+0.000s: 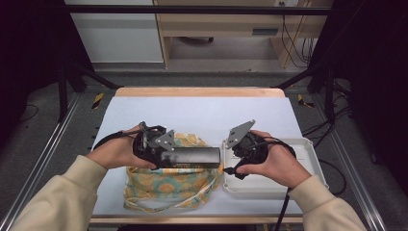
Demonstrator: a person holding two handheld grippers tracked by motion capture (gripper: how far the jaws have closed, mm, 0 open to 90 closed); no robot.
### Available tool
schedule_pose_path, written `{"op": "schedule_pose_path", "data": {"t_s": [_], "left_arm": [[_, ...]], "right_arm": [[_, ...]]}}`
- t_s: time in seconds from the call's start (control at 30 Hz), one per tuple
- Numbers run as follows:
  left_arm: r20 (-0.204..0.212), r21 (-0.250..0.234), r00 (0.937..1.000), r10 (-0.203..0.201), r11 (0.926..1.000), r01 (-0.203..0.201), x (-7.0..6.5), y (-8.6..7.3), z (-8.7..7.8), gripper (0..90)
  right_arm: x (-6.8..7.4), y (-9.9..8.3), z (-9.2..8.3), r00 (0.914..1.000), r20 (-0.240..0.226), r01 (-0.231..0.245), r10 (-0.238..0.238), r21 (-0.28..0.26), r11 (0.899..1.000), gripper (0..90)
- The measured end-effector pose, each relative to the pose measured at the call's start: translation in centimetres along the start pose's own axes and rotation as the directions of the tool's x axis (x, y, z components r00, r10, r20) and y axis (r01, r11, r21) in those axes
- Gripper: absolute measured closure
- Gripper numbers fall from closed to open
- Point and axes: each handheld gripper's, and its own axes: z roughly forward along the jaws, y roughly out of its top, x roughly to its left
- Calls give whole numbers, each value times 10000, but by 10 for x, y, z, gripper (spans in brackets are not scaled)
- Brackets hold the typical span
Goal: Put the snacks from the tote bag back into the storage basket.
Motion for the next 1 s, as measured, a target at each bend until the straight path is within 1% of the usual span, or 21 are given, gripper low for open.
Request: {"op": "schedule_pose_path", "data": {"t_s": [0.03,0.07,0.1,0.2,0.23,0.27,0.33,0.37,0.47,0.5,0.57,0.63,0.73,0.77,0.8,0.9,1.0], "left_arm": [[-33,46,10000,18,10000,-18,-1,1,0,427],[-57,82,10000,32,10000,-31,-3,2,1,428],[-63,87,10000,74,9999,-74,-3,3,1,427],[37,69,9997,227,9997,-227,-7,8,4,427],[65,30,9996,257,9997,-258,-7,9,5,427],[97,22,9996,274,9996,-275,-8,9,6,427],[108,-142,9993,345,9993,-343,-7,11,7,427],[121,-248,9994,325,9992,-322,-6,12,7,427],[162,-548,9996,229,9983,-220,-5,14,7,428],[163,-565,9996,243,9981,-234,-5,14,6,427],[170,-643,9996,231,9977,-219,-5,15,5,427],[135,-646,9996,267,9976,-257,-7,17,4,427],[103,-630,9995,287,9976,-280,-10,19,3,427],[55,-619,9993,382,9974,-378,-11,20,2,427],[66,-655,9994,338,9973,-333,-12,21,2,427],[48,-812,9993,380,9960,-375,-14,22,0,427],[-11,-782,9992,397,9961,-396,-16,22,-1,427]], "right_arm": [[1,0,2,9999,-52,108,-108,25,9999,168],[3,1,4,9999,-111,105,-104,43,9999,171],[5,2,6,9996,-187,218,-215,167,9996,175],[9,5,12,9988,-277,422,-414,281,9987,181],[9,6,14,9986,-284,447,-438,341,9984,180],[8,6,18,9987,-320,410,-401,281,9988,180],[7,5,23,9984,-407,396,-382,343,9986,182],[6,4,25,9985,-425,346,-331,345,9988,181],[3,4,31,9983,-484,347,-320,577,9977,182],[2,5,31,9981,-523,363,-331,618,9974,185],[0,6,31,9981,-504,370,-343,537,9979,211],[0,7,31,9979,-546,378,-343,636,9973,244],[1,7,30,9973,-544,544,-502,788,9954,288],[1,8,31,9975,-533,512,-467,875,9948,300],[2,8,31,9968,-559,630,-578,967,9933,313],[2,10,33,9963,-632,642,-575,1098,9919,351],[1,10,36,9956,-633,761,-690,1181,9901,380]]}}
